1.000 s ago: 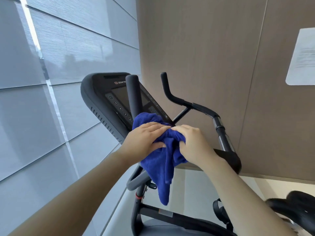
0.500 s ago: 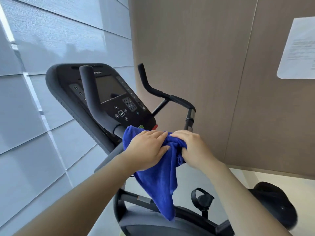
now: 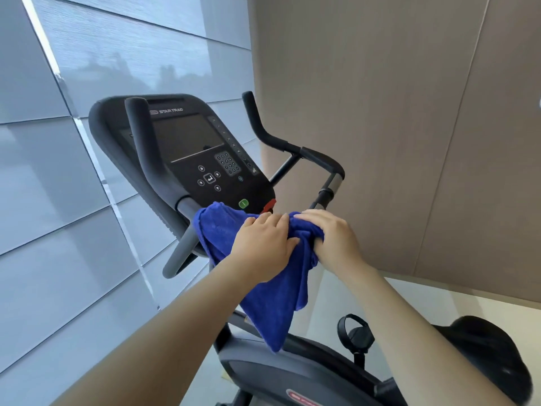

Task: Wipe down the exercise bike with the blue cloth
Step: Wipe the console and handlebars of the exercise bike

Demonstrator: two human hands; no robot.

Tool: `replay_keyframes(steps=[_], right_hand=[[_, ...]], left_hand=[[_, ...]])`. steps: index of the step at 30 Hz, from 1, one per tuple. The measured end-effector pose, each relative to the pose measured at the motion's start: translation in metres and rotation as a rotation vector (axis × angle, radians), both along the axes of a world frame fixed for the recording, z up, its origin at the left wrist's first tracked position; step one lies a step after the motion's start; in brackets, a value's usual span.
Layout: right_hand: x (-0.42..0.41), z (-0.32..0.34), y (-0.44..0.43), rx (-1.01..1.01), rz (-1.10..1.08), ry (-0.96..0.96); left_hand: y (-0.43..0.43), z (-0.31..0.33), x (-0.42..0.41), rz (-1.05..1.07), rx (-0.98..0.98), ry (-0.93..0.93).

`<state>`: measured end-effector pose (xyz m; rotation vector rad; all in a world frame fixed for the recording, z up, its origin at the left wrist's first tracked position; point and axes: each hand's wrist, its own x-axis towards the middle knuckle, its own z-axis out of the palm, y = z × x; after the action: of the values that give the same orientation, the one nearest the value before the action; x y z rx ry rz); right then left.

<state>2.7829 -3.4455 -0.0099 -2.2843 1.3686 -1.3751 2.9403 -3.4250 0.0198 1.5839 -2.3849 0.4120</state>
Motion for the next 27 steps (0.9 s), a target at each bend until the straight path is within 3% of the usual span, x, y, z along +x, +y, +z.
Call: replay_keyframes(steps=[9, 18, 27], right_hand=[[-0.027, -0.001, -0.040, -0.059, -0.159, 0.054], [-0.079, -0.001, -0.081, 0.025, -0.295, 0.135], [-0.102, -0.014, -0.125, -0.019, -0.235, 0.123]], left_hand=[[-0.025, -0.008, -0.035, 0.051, -0.024, 0.017], [-0.073, -0.020, -0.090, 0.090, 0.124, -0.009], [-0.136, -0.016, -0.125, 0.246, 0.242, 0.121]])
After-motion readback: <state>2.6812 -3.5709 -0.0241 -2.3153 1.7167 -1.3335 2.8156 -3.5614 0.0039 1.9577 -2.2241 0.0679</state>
